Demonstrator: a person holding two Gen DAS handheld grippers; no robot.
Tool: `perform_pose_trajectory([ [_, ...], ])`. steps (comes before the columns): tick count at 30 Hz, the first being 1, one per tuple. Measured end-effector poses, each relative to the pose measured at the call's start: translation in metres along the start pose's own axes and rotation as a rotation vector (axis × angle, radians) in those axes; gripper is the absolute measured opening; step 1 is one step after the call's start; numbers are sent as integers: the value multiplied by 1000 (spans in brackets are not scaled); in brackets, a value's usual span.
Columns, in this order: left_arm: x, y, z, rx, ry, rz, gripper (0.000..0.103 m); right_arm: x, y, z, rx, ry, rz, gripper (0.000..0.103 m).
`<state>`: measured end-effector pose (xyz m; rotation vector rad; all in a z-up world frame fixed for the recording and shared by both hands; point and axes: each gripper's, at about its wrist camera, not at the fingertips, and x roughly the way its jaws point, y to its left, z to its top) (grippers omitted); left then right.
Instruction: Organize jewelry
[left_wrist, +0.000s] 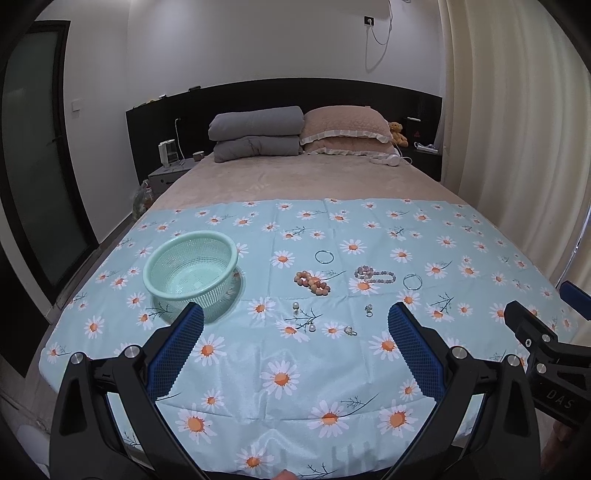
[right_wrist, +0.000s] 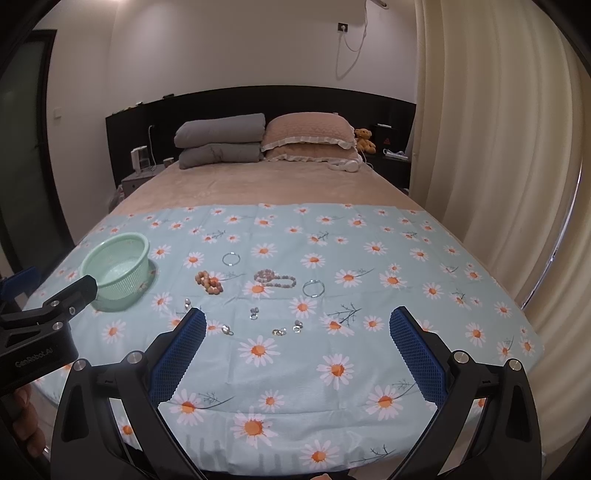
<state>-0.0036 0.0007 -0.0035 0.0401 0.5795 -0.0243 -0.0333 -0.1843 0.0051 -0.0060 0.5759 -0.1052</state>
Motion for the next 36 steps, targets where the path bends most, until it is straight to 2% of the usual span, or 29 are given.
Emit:
perform_pose_trajectory([
  [36, 34, -4, -6, 40, 45, -6, 98, 30, 2, -2, -12, 42, 13, 96],
])
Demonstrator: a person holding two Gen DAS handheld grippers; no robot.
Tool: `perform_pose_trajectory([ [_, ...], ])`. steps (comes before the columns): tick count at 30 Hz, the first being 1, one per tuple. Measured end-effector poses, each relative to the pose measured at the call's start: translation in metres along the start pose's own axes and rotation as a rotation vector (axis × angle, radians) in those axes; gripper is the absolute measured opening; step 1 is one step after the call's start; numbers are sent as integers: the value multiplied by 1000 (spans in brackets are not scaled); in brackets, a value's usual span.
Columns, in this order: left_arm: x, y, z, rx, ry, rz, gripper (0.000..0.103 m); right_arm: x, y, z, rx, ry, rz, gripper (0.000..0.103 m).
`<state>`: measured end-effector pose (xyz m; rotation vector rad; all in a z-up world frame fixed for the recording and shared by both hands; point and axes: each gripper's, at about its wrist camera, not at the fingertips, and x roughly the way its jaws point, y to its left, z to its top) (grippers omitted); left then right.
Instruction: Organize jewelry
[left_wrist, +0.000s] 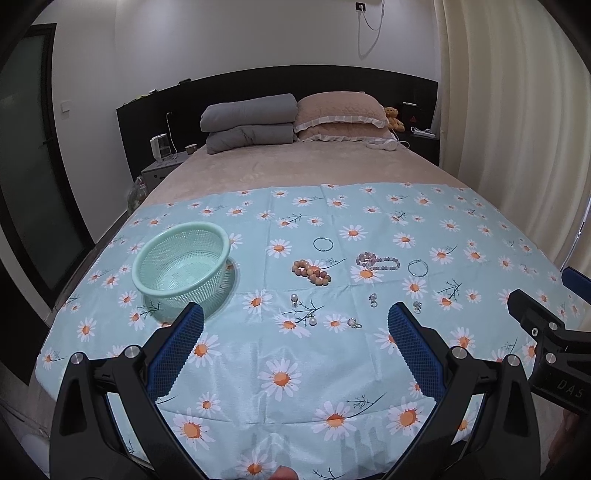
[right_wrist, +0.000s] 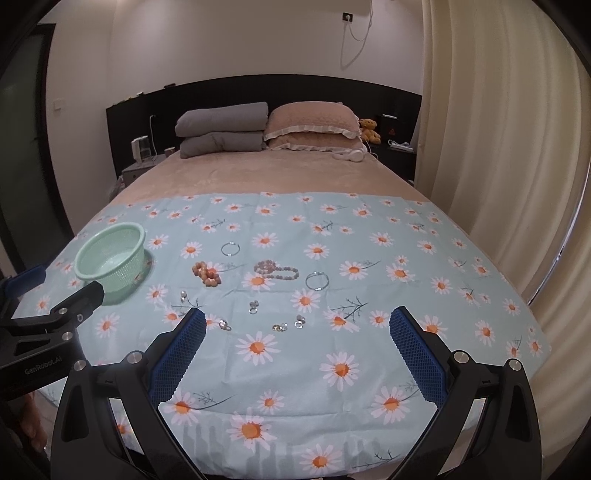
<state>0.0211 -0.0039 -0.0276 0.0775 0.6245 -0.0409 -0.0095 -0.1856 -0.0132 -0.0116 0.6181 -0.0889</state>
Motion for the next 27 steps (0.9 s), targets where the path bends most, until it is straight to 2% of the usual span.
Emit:
perform_pose_trajectory([
  [14, 27, -1, -2, -3, 45, 0, 98, 22, 2, -2, -17, 29, -4, 96],
  [27, 76, -4, -6, 0, 109, -8, 98, 66, 2, -7, -24, 90, 2, 96],
])
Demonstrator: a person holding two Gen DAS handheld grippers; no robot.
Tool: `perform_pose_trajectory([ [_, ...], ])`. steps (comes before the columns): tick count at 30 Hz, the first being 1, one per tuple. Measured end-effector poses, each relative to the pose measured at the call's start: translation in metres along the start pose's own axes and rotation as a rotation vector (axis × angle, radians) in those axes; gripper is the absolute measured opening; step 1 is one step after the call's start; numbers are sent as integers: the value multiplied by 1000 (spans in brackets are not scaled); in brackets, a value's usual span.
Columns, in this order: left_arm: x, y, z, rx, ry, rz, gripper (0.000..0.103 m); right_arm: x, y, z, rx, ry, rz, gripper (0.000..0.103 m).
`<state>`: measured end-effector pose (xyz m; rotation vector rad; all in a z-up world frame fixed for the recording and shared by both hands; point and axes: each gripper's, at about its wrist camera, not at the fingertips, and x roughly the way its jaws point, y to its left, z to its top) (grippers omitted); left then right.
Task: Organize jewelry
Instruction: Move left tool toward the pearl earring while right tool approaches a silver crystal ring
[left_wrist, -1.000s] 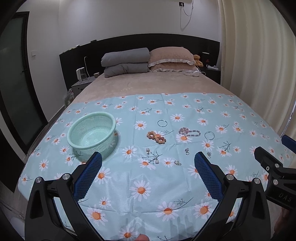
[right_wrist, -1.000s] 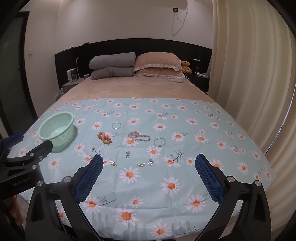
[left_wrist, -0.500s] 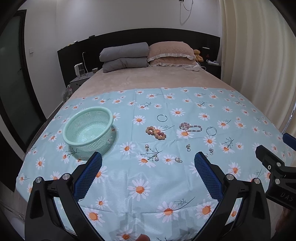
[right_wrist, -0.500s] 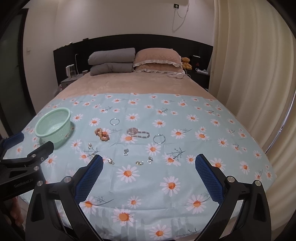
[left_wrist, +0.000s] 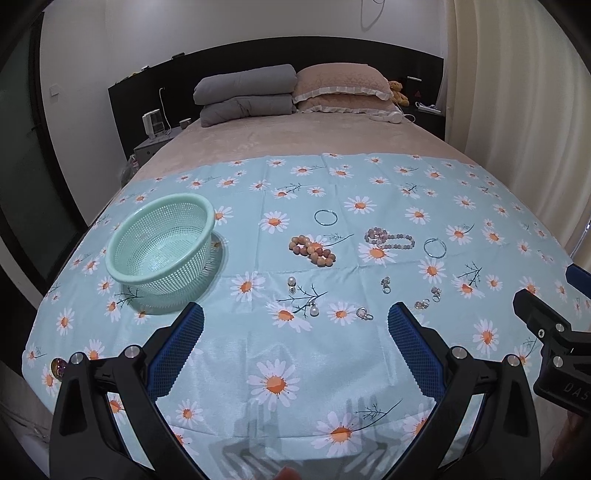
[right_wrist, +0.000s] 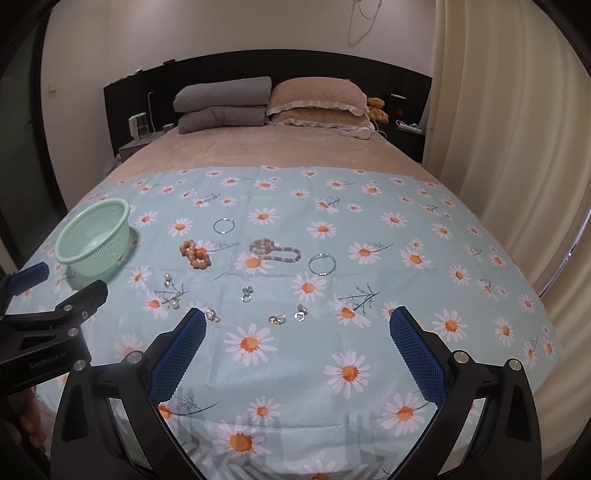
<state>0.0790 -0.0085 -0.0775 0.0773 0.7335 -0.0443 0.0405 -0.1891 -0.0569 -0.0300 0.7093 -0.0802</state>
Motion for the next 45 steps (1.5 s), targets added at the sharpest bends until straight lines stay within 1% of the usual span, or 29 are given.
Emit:
perform_pose_trajectory([
  [8, 40, -6, -3, 12, 51, -14, 98, 37, -2, -3, -7, 45, 0, 96],
  [16, 81, -3, -7, -19, 86, -27, 98, 77, -4, -12, -23, 92, -9, 96],
  [23, 123, 0, -10, -20, 132, -18, 98, 118, -7, -19, -15, 139, 10, 96],
  [32, 179, -3, -24, 4, 209, -23, 98, 168, -4, -28, -24, 203, 37, 96],
  [36, 192, -2, -28, -15, 214, -26, 98, 181, -4, -31, -6, 213, 66, 95],
  [45, 198, -1, -30, -16, 183, -33, 98, 202, -6, -37, 32, 234, 107, 94],
])
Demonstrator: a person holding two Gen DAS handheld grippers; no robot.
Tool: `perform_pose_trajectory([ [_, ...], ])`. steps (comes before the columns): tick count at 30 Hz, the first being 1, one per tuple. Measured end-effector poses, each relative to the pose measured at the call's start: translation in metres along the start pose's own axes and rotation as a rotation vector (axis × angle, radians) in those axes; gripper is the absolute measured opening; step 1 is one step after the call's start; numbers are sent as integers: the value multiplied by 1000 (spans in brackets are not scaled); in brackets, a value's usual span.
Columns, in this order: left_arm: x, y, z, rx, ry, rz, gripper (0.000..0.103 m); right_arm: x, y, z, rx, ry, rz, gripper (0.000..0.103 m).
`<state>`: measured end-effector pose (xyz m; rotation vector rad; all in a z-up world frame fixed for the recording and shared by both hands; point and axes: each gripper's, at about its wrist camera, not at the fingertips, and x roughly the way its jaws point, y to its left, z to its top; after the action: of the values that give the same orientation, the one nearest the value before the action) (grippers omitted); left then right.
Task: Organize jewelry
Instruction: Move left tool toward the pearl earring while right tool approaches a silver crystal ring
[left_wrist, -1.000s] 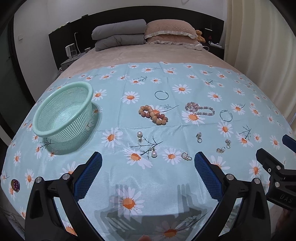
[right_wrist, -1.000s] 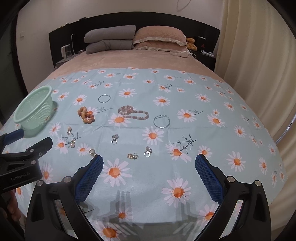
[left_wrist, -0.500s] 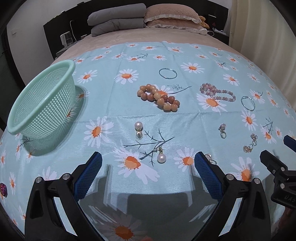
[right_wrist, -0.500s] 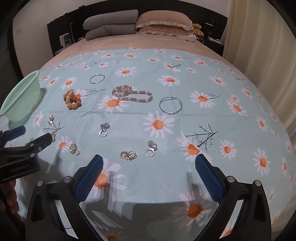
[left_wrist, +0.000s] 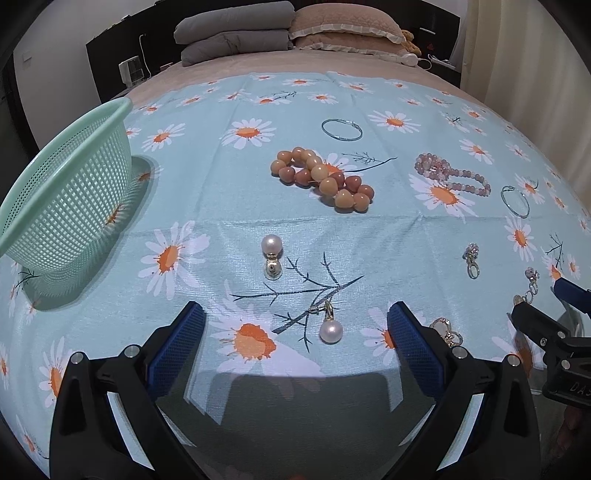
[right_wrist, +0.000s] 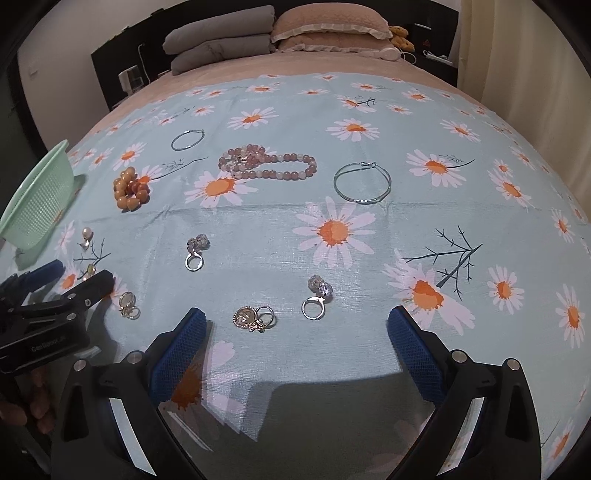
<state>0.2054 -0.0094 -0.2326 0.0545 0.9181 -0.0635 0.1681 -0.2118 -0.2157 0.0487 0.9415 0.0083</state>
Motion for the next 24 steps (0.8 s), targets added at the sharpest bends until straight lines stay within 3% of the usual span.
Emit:
perform_pose_trajectory([
  [4, 0, 0, 0, 6, -6, 0, 98, -5, -2, 2, 14, -23, 15, 90],
  [8, 0, 0, 0, 8, -7, -4, 97, -2, -4, 4, 16, -5, 13, 73],
  [18, -3, 4, 1, 6, -3, -6, 89, -1, -9, 6, 38, -6, 17, 72],
  [24, -6, 0, -5, 29, -19, 13, 87, 0, -7, 3, 15, 10, 1, 62],
])
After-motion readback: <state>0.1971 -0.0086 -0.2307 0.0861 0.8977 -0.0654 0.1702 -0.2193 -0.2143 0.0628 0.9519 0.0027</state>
